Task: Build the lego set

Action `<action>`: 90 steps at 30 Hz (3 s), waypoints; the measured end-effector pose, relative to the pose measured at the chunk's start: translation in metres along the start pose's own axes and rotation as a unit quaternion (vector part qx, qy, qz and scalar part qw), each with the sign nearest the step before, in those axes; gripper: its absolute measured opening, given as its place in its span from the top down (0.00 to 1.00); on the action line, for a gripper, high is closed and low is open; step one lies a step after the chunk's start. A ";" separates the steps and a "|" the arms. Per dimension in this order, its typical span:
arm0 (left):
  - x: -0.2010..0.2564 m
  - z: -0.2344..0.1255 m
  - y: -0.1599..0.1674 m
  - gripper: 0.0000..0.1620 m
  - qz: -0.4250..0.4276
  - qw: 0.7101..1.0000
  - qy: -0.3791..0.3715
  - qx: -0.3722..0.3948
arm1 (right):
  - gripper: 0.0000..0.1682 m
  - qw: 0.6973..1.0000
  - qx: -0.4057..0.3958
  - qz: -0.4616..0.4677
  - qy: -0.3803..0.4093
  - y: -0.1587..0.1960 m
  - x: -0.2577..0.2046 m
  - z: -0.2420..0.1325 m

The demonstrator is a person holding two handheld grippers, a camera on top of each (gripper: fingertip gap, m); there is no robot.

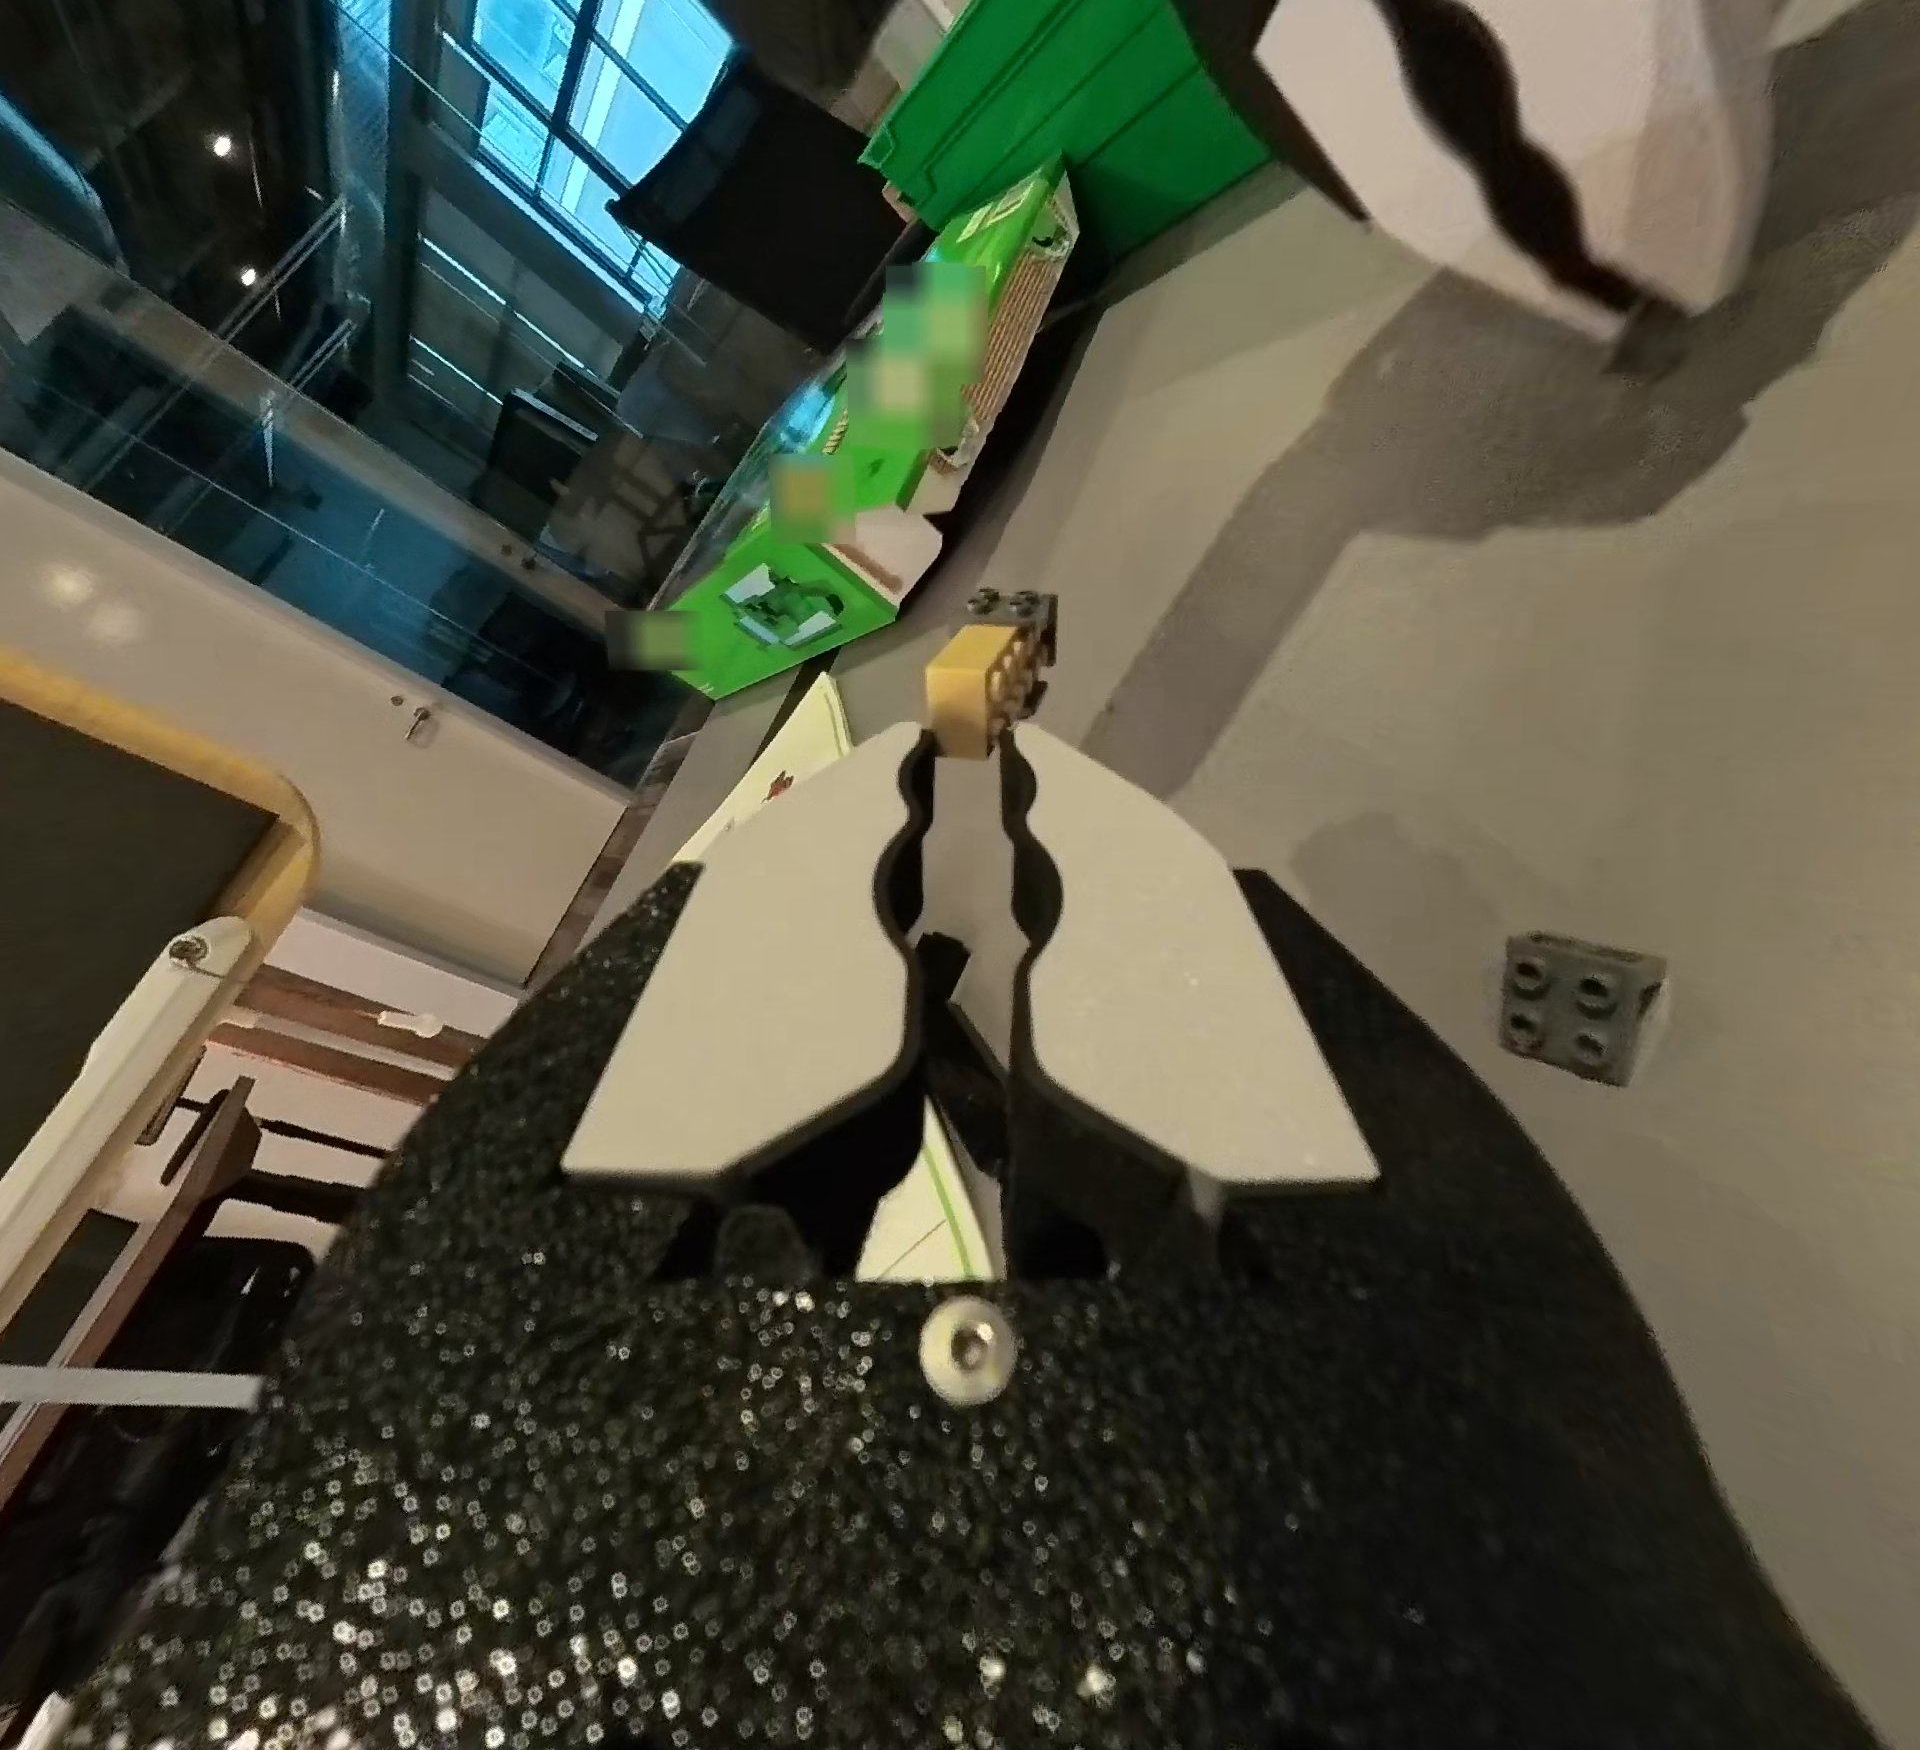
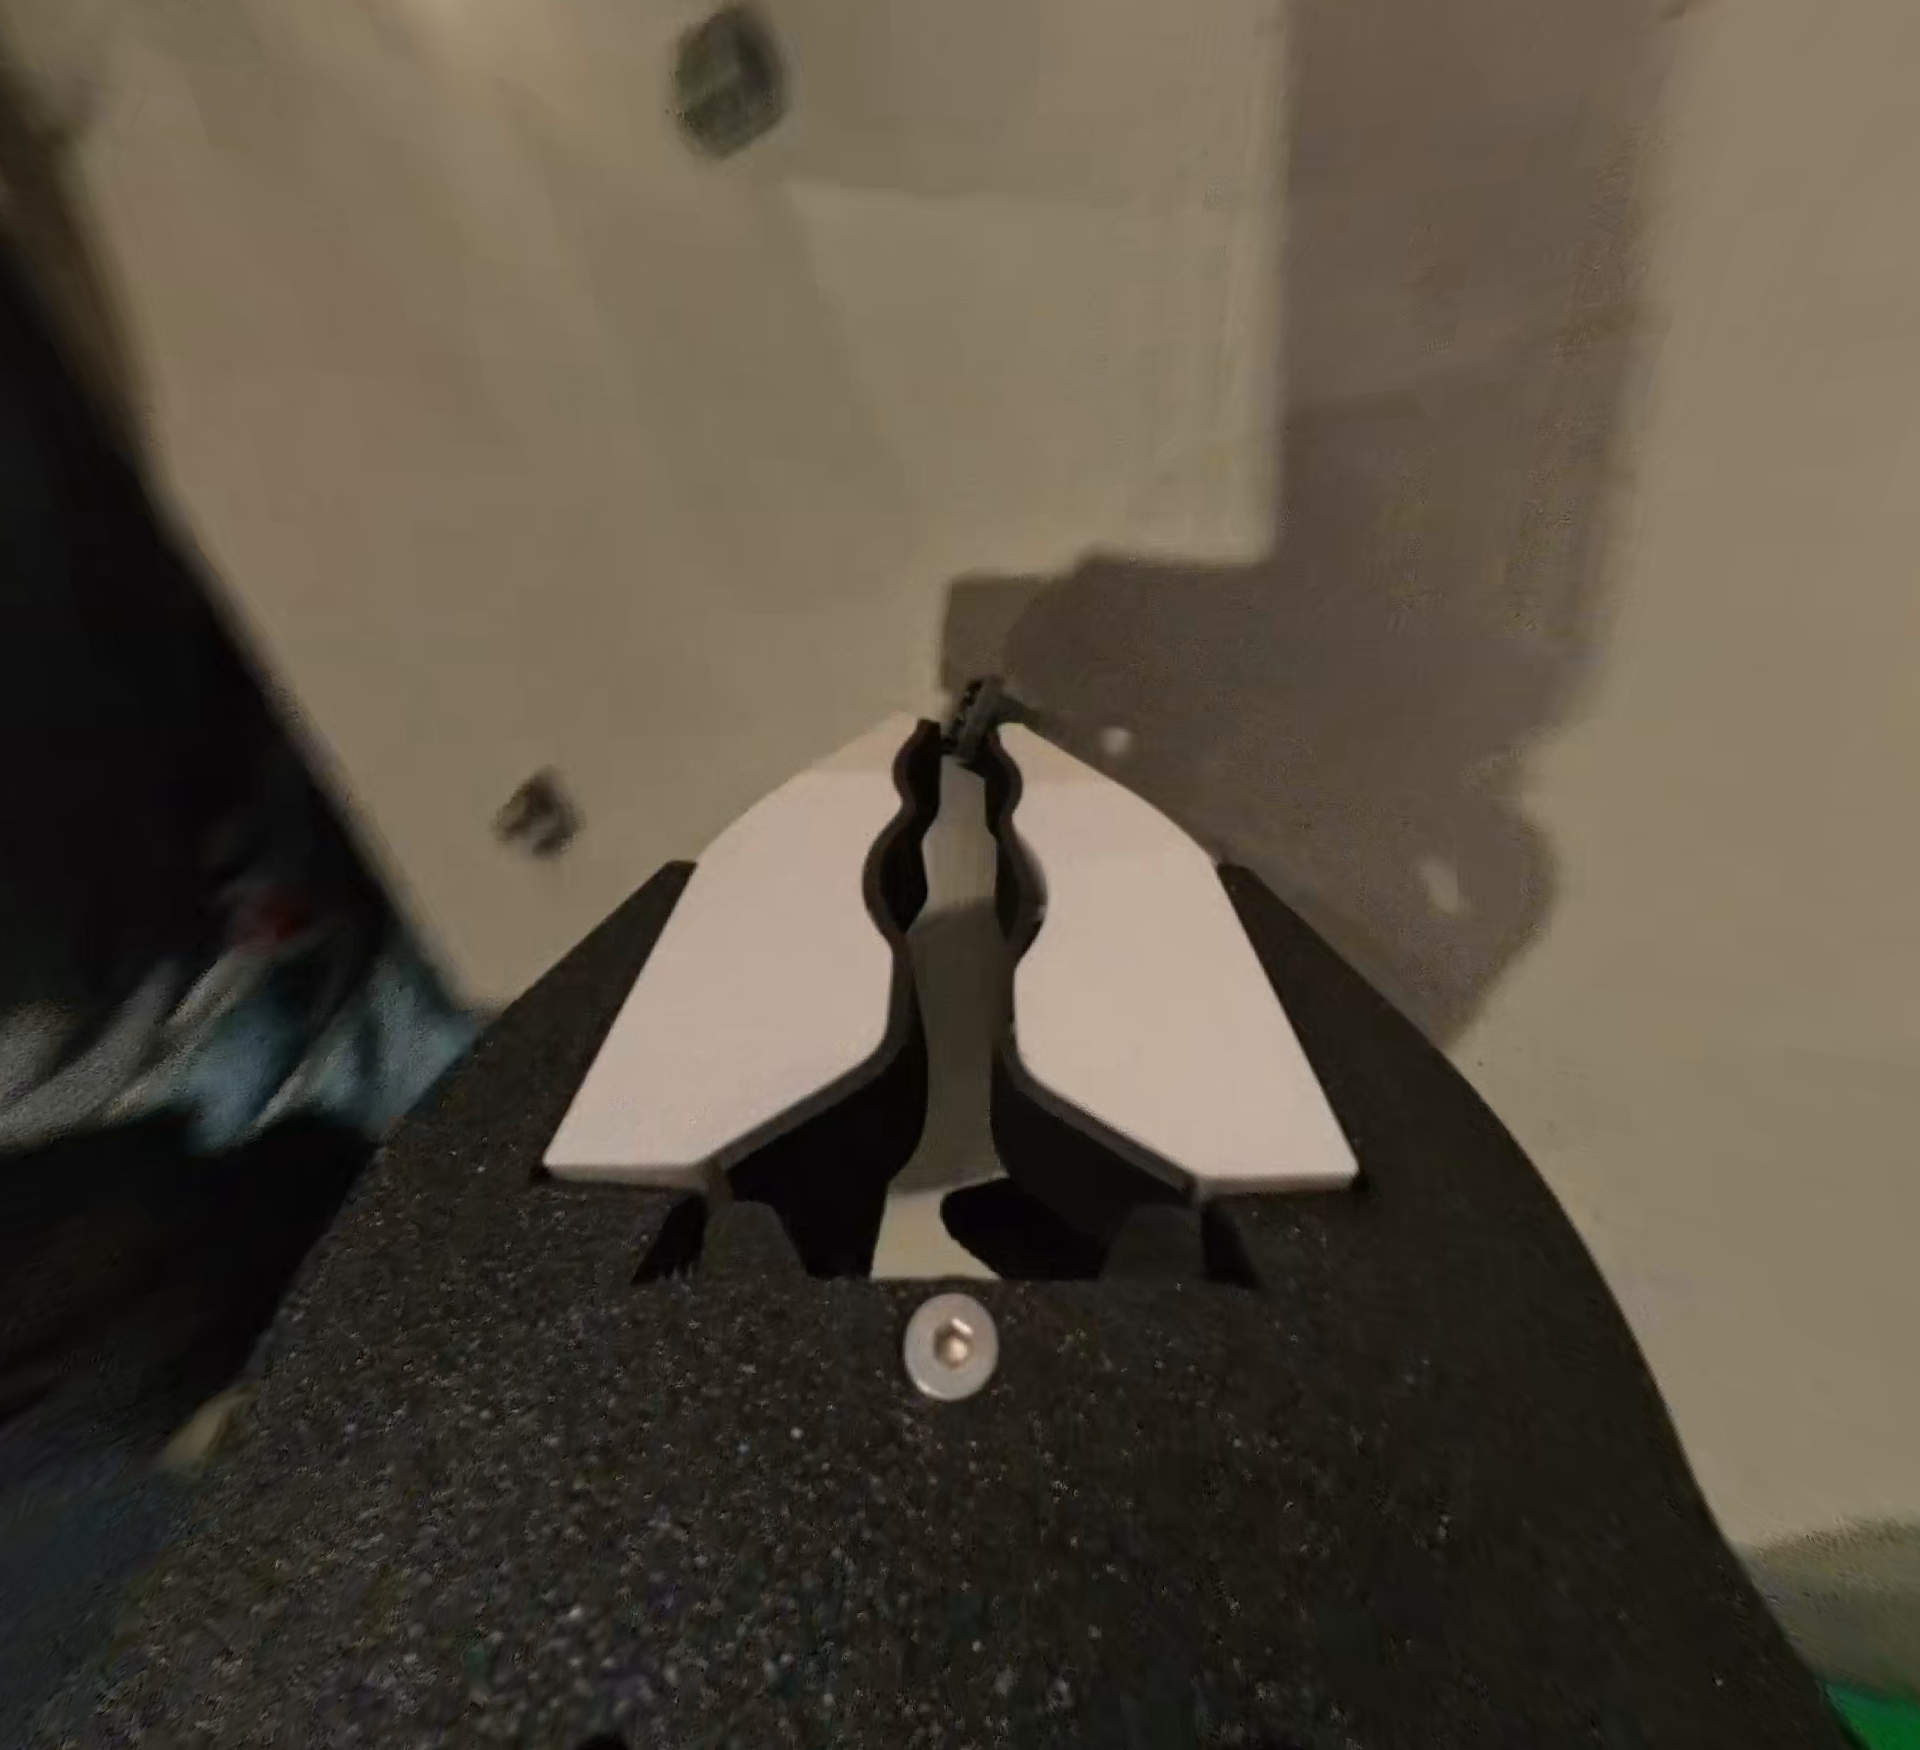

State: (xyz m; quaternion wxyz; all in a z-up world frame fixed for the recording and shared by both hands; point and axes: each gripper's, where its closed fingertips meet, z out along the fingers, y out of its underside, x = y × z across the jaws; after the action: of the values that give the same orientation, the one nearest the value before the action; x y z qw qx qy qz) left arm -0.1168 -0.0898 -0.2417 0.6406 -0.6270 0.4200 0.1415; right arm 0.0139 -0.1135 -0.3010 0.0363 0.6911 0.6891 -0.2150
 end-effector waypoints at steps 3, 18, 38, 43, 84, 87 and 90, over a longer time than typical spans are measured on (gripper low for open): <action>0.002 0.000 -0.002 0.93 0.009 1.000 0.002 0.003 | 0.96 0.986 -0.065 0.037 -0.146 0.006 -0.022 -0.012; 0.005 -0.002 -0.005 0.93 0.007 1.000 0.009 0.012 | 0.95 0.948 -0.267 0.069 -0.159 0.022 -0.009 0.001; 0.011 -0.001 -0.008 0.93 0.003 1.000 0.023 0.016 | 0.89 0.964 0.121 -0.133 0.197 0.029 -0.005 -0.004; 0.011 -0.001 -0.007 0.93 0.000 1.000 0.026 0.015 | 0.89 0.952 0.148 -0.159 0.217 0.024 -0.004 -0.004; 0.013 -0.001 -0.009 0.93 0.003 0.999 0.029 0.019 | 0.85 0.885 0.265 0.205 0.323 0.009 -0.001 0.006; 0.013 -0.001 -0.010 0.93 0.003 0.999 0.029 0.021 | 0.84 0.876 0.272 0.199 0.344 0.009 0.001 0.007; 0.013 -0.002 -0.012 0.93 0.005 0.999 0.027 0.024 | 0.83 0.877 0.275 0.212 0.332 0.010 0.004 0.011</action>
State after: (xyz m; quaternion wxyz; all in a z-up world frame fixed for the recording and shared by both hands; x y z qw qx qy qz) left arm -0.1014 -0.0977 -0.2428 0.6431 -0.6133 0.4434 0.1174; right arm 0.0204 -0.1138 -0.3145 -0.3416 0.8337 0.4103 -0.1412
